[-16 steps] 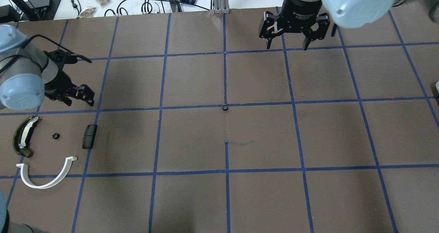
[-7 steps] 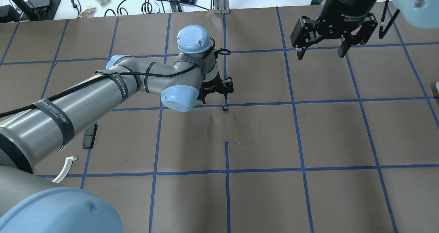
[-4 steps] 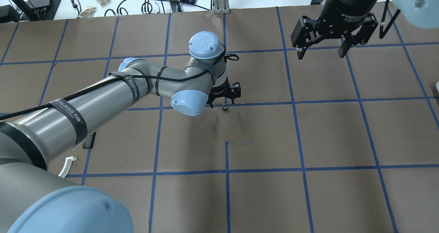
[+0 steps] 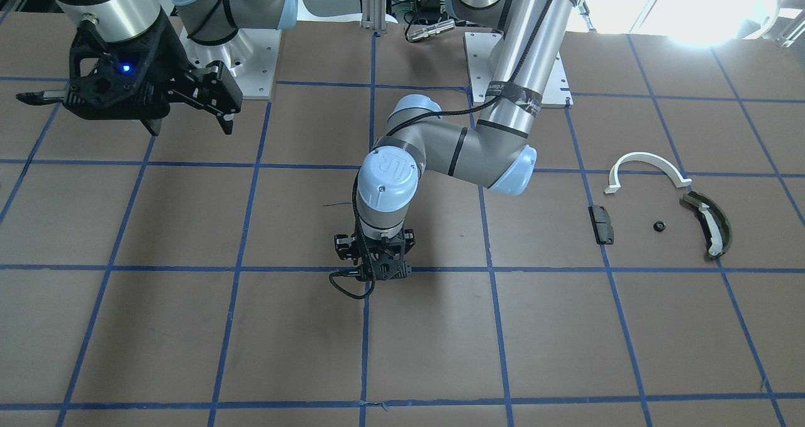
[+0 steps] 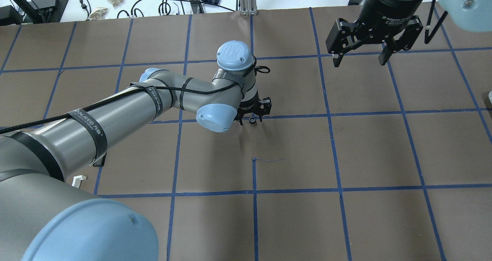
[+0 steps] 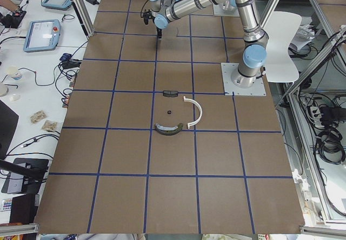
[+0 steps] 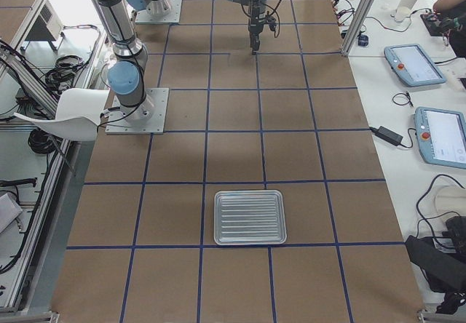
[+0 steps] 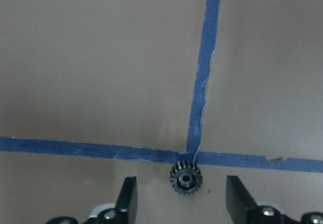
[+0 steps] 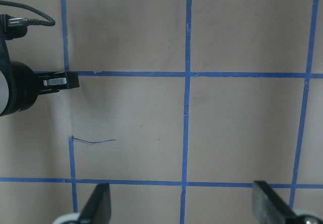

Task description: Place bearing gear from tray to pile

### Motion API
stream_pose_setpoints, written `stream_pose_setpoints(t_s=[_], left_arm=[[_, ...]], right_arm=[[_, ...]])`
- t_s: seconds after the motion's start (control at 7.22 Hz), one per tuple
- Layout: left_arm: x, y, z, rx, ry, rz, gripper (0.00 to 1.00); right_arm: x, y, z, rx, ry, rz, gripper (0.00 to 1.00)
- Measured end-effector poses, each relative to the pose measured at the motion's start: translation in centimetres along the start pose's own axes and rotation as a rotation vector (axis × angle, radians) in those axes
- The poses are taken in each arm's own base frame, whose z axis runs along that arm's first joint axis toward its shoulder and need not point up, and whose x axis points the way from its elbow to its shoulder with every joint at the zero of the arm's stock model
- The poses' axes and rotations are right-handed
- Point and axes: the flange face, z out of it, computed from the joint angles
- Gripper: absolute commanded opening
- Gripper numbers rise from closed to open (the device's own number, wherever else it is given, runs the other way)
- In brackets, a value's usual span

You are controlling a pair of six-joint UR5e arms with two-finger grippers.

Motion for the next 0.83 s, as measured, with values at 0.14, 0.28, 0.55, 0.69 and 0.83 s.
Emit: stream_pose_setpoints(t_s=[0.14,0.28,0.55,0.69,0.83], left_arm=[[0.07,-0.12,0.24,-0.002,-0.001,0.0,0.43],[0.09,-0.18,0.47,-0.005,-0.003,0.001,0.26],[0.11,-0.23,0.8,-0.011,-0.006,0.01,0.02],[0.14,-0.2,0.7,-0.011,-0.006,0.026,0.0],[0.08,-0.29,-0.06,-0.001,-0.003,0.063,0.01]], right_arm=[[0.0,-0.08,-0.08,0.008,0.0,0.0,1.0],[0.01,-0.27,-0.24,0.027,0.001,0.0,1.0],[-0.03,-0.53,-0.47,0.052,0.002,-0.001,1.0],[-0.05,-0.54,-0.49,0.055,0.003,-0.001,1.0],[-0.04,-0.54,-0.49,0.055,0.003,-0.001,1.0]])
